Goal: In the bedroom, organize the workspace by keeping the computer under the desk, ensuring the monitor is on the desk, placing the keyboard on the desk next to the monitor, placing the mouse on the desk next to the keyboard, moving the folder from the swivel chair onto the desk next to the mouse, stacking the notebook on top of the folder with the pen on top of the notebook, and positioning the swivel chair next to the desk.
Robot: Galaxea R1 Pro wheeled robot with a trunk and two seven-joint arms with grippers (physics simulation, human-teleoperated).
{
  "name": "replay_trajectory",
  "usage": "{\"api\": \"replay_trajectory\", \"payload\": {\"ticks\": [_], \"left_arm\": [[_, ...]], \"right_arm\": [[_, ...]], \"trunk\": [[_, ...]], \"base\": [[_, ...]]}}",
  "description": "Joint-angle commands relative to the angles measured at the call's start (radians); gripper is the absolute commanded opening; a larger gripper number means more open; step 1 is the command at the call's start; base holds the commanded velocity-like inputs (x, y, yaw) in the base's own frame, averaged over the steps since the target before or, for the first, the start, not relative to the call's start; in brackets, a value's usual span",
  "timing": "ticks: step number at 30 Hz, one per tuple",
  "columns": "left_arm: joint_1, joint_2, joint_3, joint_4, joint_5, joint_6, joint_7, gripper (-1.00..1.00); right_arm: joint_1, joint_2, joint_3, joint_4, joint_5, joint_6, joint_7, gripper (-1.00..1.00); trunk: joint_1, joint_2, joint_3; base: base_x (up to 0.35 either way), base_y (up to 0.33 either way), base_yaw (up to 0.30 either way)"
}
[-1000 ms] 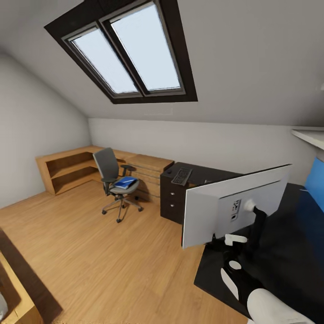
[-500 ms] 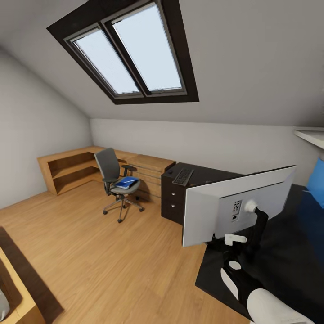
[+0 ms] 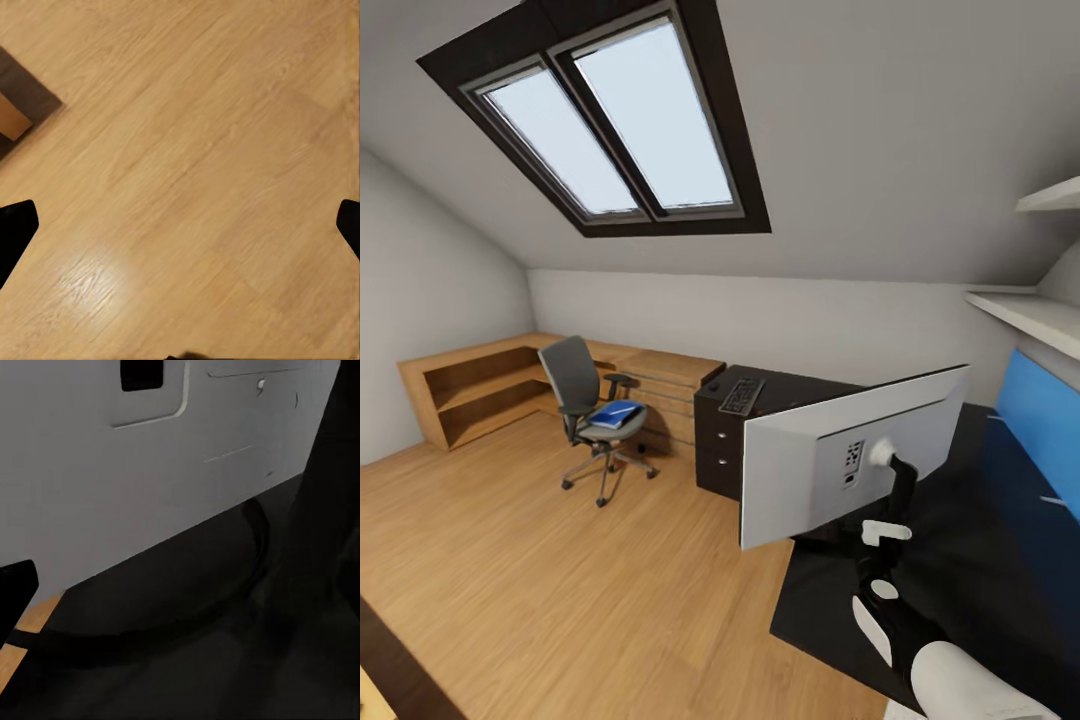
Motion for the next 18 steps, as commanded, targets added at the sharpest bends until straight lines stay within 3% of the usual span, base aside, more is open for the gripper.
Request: {"api": "replay_trajectory", "payload": {"ticks": [1,7,13,18], "left_arm": [[-0.014,-0.003,-0.005,-0.002,0.006,0.003,0.007,1.00],[-0.104,-0.017,-0.005,0.001,0.006,0.106,0.007,1.00],[-0.241,-0.022,-0.004,0.001,0.010,0.300,-0.016,1.00],[-0.330,-0.038,-0.004,0.002,0.010,0.398,-0.032,1.00]], "right_arm": [[-0.001,-0.001,0.008,0.001,-0.011,-0.005,-0.004,1.00],[-0.001,-0.003,0.008,0.002,-0.011,-0.006,-0.005,1.00],[-0.001,-0.003,0.008,0.002,-0.011,-0.007,-0.006,1.00],[-0.001,-0.002,0.007,0.002,-0.012,-0.006,-0.007,1.00]], "trunk": [[0.000,-0.001,-0.001],[0.000,-0.001,0.004],[0.000,-0.001,0.006],[0.000,-0.001,0.005]], "base": [[0.000,0.000,-0.208],[0.000,0.000,-0.214],[0.000,0.000,-0.219],[0.000,0.000,-0.214]]}}
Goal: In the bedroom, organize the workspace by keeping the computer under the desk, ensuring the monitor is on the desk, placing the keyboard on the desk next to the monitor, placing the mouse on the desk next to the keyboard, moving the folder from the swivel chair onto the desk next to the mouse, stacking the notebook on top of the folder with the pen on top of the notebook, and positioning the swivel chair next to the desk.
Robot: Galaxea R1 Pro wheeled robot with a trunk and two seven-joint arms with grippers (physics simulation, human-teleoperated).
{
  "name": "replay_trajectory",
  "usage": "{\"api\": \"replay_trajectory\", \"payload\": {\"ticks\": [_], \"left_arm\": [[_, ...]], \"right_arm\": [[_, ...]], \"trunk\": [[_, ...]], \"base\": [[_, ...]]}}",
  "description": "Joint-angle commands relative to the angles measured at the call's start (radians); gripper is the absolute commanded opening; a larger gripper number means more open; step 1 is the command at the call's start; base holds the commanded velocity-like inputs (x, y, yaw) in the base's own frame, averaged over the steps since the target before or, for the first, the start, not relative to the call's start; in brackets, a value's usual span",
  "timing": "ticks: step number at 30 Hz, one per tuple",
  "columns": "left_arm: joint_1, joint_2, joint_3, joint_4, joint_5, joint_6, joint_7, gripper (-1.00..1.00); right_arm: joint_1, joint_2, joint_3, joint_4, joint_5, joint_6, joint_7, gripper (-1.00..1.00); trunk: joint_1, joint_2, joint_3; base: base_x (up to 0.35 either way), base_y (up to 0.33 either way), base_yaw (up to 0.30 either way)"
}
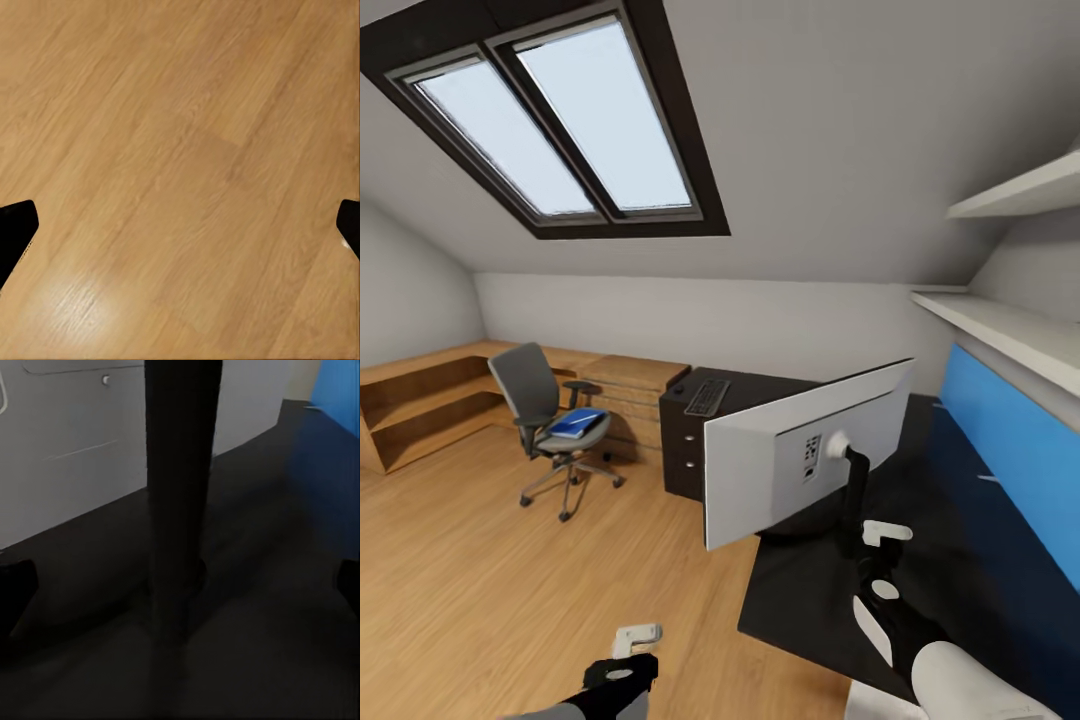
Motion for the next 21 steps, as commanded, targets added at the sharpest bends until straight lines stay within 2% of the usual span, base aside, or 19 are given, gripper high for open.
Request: {"api": "replay_trajectory", "payload": {"ticks": [1,5,10,13,14,17,21], "left_arm": [[-0.016,0.000,-0.006,-0.002,0.012,0.013,0.003,1.00],[-0.079,0.000,-0.006,-0.002,0.021,0.098,-0.002,1.00],[-0.123,0.000,-0.003,-0.002,0.021,0.152,-0.022,1.00],[-0.133,0.000,0.022,-0.003,0.021,0.163,-0.049,1.00],[-0.135,0.000,0.046,-0.003,0.021,0.163,-0.064,1.00],[-0.138,0.003,0.078,-0.004,0.021,0.161,-0.077,1.00],[-0.139,0.036,0.112,-0.008,0.021,0.135,-0.087,1.00]], "right_arm": [[-0.001,-0.001,0.009,0.001,-0.011,-0.004,-0.004,1.00],[-0.001,0.000,0.008,0.001,-0.012,-0.002,-0.005,1.00],[-0.001,-0.001,0.000,0.020,-0.014,-0.001,-0.005,1.00],[-0.001,-0.002,-0.008,0.031,-0.014,-0.001,-0.005,1.00],[-0.001,-0.003,-0.011,0.033,-0.014,-0.001,-0.005,1.00],[-0.001,-0.004,-0.013,0.036,-0.014,-0.001,-0.005,1.00],[-0.001,-0.006,-0.014,0.038,-0.014,-0.002,-0.005,1.00]], "trunk": [[0.000,-0.001,-0.002],[0.000,-0.001,-0.006],[0.000,-0.001,-0.013],[0.000,-0.001,-0.018],[0.000,-0.001,-0.019],[0.000,-0.001,-0.024],[0.000,-0.001,-0.030]], "base": [[0.000,0.000,-0.182],[0.000,0.000,-0.120],[0.000,0.000,-0.041],[0.000,0.000,-0.011],[0.000,0.000,-0.006],[0.000,0.000,-0.004],[0.000,0.000,-0.001]]}}
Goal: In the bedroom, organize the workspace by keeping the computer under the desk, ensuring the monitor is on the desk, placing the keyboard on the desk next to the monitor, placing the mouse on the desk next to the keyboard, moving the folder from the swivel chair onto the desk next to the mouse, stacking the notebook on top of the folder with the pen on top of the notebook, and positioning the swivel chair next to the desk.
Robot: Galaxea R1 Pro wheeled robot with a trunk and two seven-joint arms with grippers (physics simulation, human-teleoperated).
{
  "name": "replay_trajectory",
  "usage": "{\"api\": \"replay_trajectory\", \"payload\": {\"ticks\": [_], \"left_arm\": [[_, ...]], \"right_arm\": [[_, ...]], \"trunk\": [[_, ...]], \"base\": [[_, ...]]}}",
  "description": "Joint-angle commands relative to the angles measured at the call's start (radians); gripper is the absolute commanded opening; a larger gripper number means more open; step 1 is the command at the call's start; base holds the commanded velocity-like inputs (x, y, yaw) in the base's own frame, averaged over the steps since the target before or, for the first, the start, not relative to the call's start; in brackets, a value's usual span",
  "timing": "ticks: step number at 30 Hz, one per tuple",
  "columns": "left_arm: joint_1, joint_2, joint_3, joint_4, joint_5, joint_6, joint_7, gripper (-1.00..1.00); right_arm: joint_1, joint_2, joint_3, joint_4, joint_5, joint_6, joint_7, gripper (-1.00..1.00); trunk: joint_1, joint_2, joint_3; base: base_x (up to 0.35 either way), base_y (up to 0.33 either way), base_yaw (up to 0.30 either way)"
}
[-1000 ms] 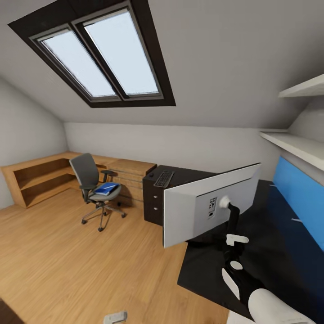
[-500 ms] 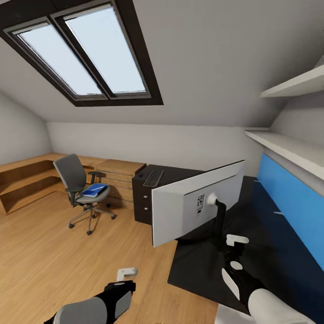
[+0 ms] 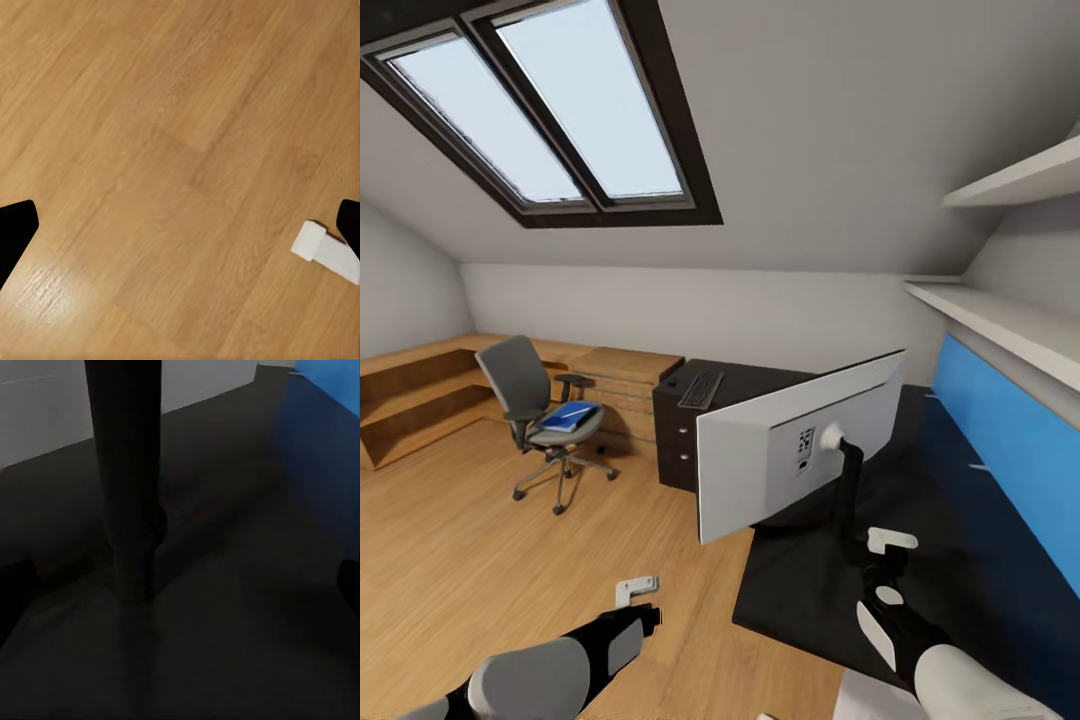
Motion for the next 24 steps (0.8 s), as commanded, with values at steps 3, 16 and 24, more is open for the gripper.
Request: {"api": "replay_trajectory", "payload": {"ticks": [3,16,24], "left_arm": [[-0.002,0.006,0.001,-0.002,0.004,-0.021,0.004,1.00],[-0.002,0.006,0.038,-0.003,0.004,-0.091,0.009,1.00],[-0.002,0.005,0.040,-0.003,0.004,-0.093,0.009,1.00]], "right_arm": [[-0.001,-0.001,0.008,0.000,-0.010,-0.004,-0.004,1.00],[-0.001,-0.008,0.008,0.000,-0.010,-0.004,-0.004,1.00],[-0.001,-0.015,0.008,-0.001,-0.010,-0.004,-0.004,1.00]], "trunk": [[0.000,-0.001,-0.006],[0.000,-0.001,-0.027],[0.000,-0.001,-0.040]], "base": [[0.000,0.000,0.000],[0.000,0.000,0.000],[0.000,0.000,0.000]]}}
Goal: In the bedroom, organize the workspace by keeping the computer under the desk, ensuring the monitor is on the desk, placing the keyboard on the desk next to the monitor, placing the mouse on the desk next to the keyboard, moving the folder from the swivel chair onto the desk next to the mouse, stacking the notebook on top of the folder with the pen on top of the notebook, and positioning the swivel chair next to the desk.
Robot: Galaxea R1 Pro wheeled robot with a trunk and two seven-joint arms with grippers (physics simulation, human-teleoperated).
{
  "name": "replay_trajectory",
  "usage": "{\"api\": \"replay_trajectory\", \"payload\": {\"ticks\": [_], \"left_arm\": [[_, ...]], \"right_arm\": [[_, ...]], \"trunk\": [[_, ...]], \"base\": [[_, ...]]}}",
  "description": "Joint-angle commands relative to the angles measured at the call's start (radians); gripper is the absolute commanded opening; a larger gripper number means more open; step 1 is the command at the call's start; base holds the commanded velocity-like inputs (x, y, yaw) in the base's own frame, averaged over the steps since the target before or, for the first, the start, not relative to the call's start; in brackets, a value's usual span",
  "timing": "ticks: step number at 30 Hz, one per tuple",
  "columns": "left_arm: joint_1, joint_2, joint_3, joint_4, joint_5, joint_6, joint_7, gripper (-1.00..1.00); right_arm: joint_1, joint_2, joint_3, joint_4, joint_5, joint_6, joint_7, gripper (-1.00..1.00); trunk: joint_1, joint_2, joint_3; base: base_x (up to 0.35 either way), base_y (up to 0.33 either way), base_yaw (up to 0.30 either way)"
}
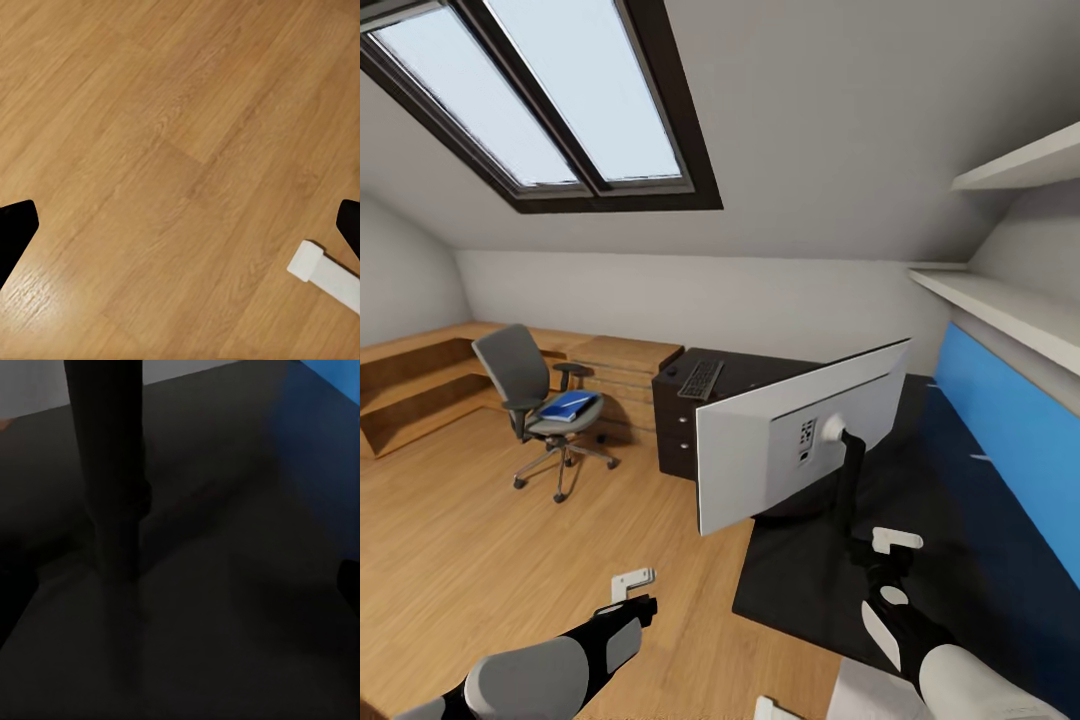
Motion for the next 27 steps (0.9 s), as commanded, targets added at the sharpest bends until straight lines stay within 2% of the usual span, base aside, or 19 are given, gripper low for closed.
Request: {"api": "replay_trajectory", "payload": {"ticks": [1,4,9,16,27], "left_arm": [[-0.001,0.000,-0.008,-0.003,0.009,-0.005,0.005,1.00],[-0.001,0.000,-0.008,-0.003,0.009,-0.005,0.005,1.00],[-0.001,0.000,-0.008,-0.003,0.009,-0.012,0.006,1.00],[-0.001,0.000,-0.007,-0.003,0.009,-0.063,0.007,1.00],[-0.001,0.000,-0.007,-0.003,0.009,-0.076,0.014,1.00]], "right_arm": [[-0.001,-0.001,0.009,0.000,-0.010,-0.004,-0.004,1.00],[-0.001,-0.002,0.009,0.000,-0.010,-0.004,-0.004,1.00],[-0.001,-0.002,0.009,0.000,-0.010,-0.005,-0.004,1.00],[-0.001,-0.001,0.011,0.003,-0.008,-0.030,-0.004,1.00],[0.000,-0.002,0.010,0.006,-0.007,-0.050,-0.003,1.00]], "trunk": [[0.000,-0.001,-0.003],[0.000,-0.001,-0.008],[0.019,-0.036,-0.031],[0.046,-0.085,-0.055],[0.088,-0.162,-0.090]], "base": [[0.000,0.000,0.000],[0.000,0.000,0.000],[0.000,0.000,0.000],[0.000,0.000,0.000],[0.000,0.000,0.000]]}}
